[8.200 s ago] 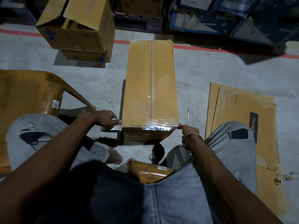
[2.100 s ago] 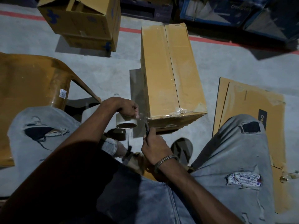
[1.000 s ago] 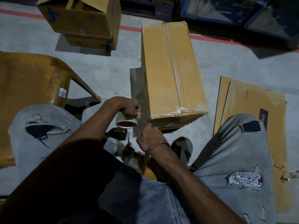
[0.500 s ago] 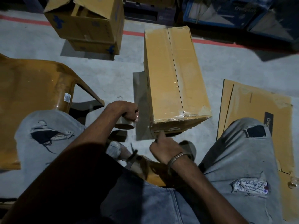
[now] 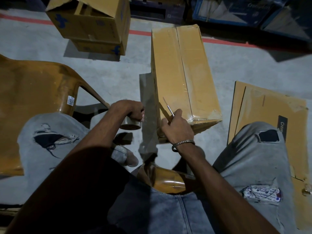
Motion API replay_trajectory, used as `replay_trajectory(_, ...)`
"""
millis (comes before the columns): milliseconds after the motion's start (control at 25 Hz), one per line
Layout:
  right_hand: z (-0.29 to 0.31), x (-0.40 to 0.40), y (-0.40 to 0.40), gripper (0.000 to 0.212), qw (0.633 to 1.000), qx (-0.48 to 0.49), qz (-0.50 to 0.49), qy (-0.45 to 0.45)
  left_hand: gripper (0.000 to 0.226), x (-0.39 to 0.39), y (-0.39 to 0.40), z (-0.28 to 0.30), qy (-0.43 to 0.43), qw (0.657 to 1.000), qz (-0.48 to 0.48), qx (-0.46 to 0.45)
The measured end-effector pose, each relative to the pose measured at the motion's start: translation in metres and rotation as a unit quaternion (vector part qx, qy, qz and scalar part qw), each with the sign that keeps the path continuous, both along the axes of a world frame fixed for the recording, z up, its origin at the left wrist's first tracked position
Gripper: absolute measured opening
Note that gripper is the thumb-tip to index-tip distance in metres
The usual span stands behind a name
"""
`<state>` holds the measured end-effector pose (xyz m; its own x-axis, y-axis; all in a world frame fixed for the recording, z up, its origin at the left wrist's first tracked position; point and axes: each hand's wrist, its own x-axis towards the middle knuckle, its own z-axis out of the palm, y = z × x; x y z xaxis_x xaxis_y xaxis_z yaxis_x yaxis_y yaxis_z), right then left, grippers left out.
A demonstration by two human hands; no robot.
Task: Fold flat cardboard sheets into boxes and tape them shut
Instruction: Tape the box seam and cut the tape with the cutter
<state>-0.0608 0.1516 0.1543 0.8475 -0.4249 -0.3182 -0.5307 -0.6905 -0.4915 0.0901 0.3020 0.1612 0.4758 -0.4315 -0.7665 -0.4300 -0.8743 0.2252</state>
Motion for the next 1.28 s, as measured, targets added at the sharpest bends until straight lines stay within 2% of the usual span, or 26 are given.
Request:
replay_trajectory(80, -0.011, -0.002, 0.007, 0.052, 0.997, -0.076, 0.009, -0.029, 0.025, 0.002, -0.001, -0.002, 0.003, 1.000, 0.001, -0.002)
replay_trajectory(160, -0.021, -0.002, 0.009, 0.060, 0.990, -0.136, 0.026, -0.039, 0.025, 0.002, 0.000, -0.004, 0.005, 1.000, 0.002, -0.003)
replay_trajectory(320, -0.028, 0.002, 0.007, 0.061, 0.982, -0.177, 0.051, -0.033, 0.022, -0.001, -0.001, -0.004, -0.003, 1.000, -0.004, -0.002)
replay_trajectory(480, -0.026, 0.003, 0.008, 0.073, 0.974, -0.209, 0.088, -0.002, 0.024, -0.002, -0.001, -0.003, -0.005, 1.000, -0.006, -0.006)
replay_trajectory(600, -0.023, 0.001, 0.004, 0.084, 0.970, -0.209, 0.125, 0.022, 0.022, -0.004, -0.001, -0.002, -0.004, 1.000, -0.008, -0.006)
replay_trajectory(720, -0.020, 0.002, 0.000, 0.097, 0.978, -0.182, 0.104, 0.012, 0.023, -0.005, -0.002, 0.001, -0.006, 1.000, -0.007, -0.003)
replay_trajectory(800, -0.018, 0.004, -0.001, 0.094, 0.982, -0.170, 0.077, -0.009, 0.021, -0.005, -0.002, 0.003, -0.008, 1.000, -0.007, -0.006)
replay_trajectory(960, -0.017, 0.010, -0.001, 0.072, 0.979, -0.193, 0.062, -0.005, 0.018, -0.005, -0.002, 0.002, -0.005, 1.000, -0.007, -0.008)
replay_trajectory(1160, -0.018, 0.013, -0.007, 0.089, 0.985, -0.148, 0.087, 0.026, 0.021, -0.003, -0.001, -0.001, -0.006, 1.000, 0.002, -0.011)
replay_trajectory(1280, -0.014, 0.016, -0.016, 0.089, 0.988, -0.099, 0.105, 0.048, 0.016, -0.002, -0.004, -0.002, -0.003, 1.000, 0.010, -0.014)
